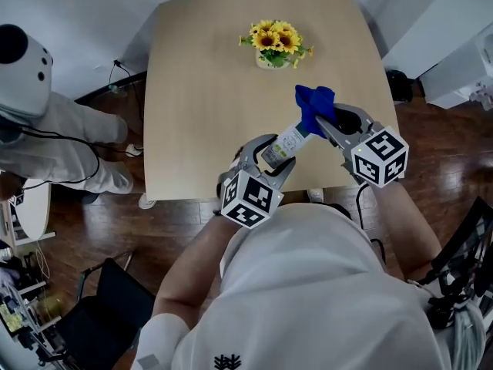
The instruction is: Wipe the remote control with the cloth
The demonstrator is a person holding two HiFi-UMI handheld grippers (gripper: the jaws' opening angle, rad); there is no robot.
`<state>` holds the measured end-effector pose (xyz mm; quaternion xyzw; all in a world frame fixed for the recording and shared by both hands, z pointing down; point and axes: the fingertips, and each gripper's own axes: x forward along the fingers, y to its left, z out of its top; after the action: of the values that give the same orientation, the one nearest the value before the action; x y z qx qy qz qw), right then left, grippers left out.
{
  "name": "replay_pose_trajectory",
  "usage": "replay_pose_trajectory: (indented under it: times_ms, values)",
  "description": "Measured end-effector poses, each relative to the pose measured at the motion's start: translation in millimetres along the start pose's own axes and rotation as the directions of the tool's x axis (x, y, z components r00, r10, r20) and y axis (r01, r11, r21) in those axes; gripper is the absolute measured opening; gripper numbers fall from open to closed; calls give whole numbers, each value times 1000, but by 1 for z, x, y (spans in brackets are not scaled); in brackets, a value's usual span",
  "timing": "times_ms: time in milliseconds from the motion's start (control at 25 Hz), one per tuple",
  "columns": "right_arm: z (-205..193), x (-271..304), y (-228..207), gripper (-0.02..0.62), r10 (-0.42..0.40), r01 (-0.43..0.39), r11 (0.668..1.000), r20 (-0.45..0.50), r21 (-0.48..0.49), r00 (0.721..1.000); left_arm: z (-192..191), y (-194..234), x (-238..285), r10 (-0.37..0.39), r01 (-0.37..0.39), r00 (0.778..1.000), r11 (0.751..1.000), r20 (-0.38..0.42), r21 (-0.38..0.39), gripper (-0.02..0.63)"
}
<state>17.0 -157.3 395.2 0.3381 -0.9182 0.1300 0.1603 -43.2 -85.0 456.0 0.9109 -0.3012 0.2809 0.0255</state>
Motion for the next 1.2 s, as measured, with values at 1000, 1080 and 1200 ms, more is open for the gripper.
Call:
replay_pose_trajectory:
  times_ms: [1000, 1080, 1200]
  values:
    - [8, -16, 73, 94, 261, -262, 964, 40, 42, 965, 45, -18, 35, 51, -51, 999, 997, 15, -52, 268]
    - [6, -18, 56, 94, 229, -230, 973, 31, 34, 973, 46, -19, 34, 61, -60, 998, 997, 15, -57, 268]
    - [5, -23, 27, 94, 181, -182, 983, 31, 33, 983, 48, -22, 34, 68, -67, 998, 996, 9, -55, 268]
